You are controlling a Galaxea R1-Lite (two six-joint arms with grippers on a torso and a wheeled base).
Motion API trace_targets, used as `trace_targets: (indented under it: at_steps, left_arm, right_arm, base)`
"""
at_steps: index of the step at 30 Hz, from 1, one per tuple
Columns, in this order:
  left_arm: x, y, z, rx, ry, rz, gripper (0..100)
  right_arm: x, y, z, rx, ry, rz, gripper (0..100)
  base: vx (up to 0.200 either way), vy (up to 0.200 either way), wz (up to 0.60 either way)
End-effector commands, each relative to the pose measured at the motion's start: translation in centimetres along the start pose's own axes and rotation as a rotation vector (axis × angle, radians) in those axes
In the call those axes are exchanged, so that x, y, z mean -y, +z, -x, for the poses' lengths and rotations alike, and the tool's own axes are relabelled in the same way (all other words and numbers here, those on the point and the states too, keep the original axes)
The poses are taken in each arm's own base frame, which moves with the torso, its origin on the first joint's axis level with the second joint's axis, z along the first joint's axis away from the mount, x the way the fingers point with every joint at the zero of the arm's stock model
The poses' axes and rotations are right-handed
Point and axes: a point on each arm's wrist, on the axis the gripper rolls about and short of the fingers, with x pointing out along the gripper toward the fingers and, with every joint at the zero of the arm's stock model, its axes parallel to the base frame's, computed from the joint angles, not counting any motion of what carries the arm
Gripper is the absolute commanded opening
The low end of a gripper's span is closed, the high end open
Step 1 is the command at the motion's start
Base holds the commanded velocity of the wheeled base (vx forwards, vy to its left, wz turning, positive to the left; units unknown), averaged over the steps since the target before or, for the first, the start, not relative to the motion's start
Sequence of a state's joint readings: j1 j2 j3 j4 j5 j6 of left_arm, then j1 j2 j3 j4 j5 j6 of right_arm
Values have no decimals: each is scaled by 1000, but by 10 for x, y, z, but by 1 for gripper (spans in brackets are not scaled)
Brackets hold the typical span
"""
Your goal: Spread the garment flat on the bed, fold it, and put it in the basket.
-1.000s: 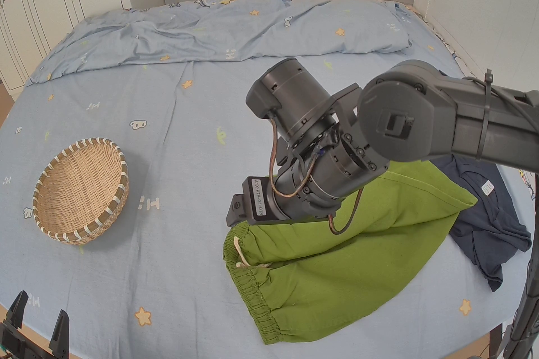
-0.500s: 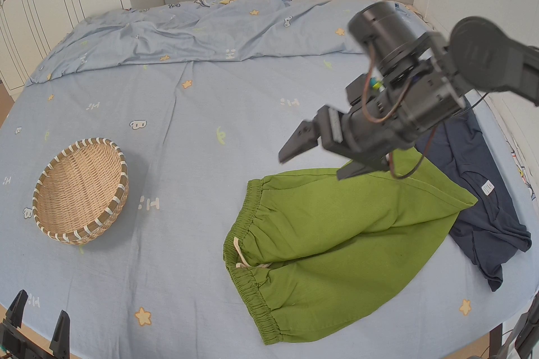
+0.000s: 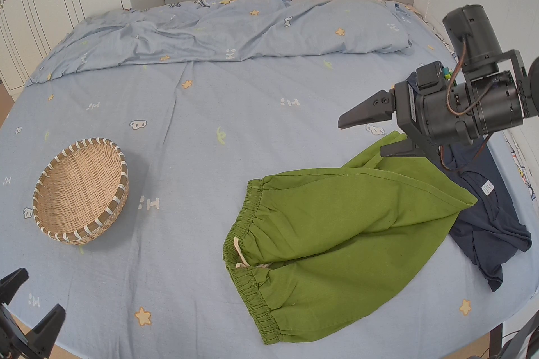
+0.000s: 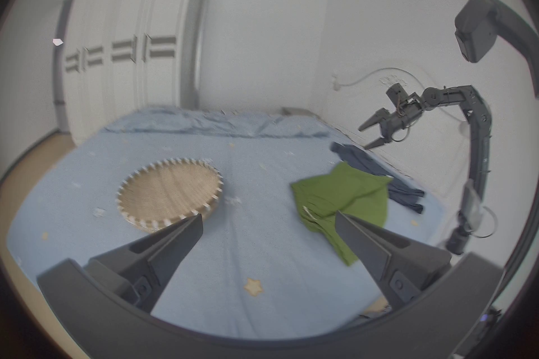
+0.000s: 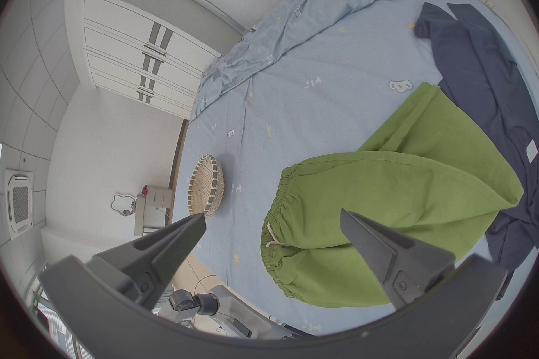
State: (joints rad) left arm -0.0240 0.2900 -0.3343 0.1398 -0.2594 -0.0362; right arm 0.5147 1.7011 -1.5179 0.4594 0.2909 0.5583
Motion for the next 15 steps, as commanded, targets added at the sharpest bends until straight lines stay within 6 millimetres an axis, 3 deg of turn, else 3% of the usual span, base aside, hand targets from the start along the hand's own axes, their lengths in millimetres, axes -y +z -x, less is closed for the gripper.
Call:
trace_targets:
  at_steps: [1, 2, 3, 4, 5, 7, 15]
  left_arm:
    - [-5, 18, -109, -624, -450, 291, 100]
    - [4, 6, -132, -748, -508, 321, 100]
    - [4, 6, -132, -748, -508, 321, 100]
    - [11, -10, -150, -829, -539, 337, 100]
    - [12, -12, -153, -838, -543, 337, 100]
    - [25, -36, -174, -898, -606, 309, 100]
    - [70, -80, -211, -1025, -706, 331, 100]
  right_arm:
    - [34, -35, 28, 114, 54, -1, 100]
    - [37, -41, 29, 107, 42, -6, 100]
    - [37, -41, 29, 107, 42, -6, 100]
    - [39, -45, 33, 107, 38, -8, 100]
    - [40, -46, 33, 105, 38, -9, 100]
    - [45, -54, 32, 90, 21, -11, 100]
    - [61, -64, 31, 80, -24, 53, 100]
  base:
    - [0, 0, 0]
    - [0, 0, 0]
    - [0, 0, 0]
    - [0, 0, 0]
    - [0, 0, 0]
    - [0, 0, 0]
    - [0, 0, 0]
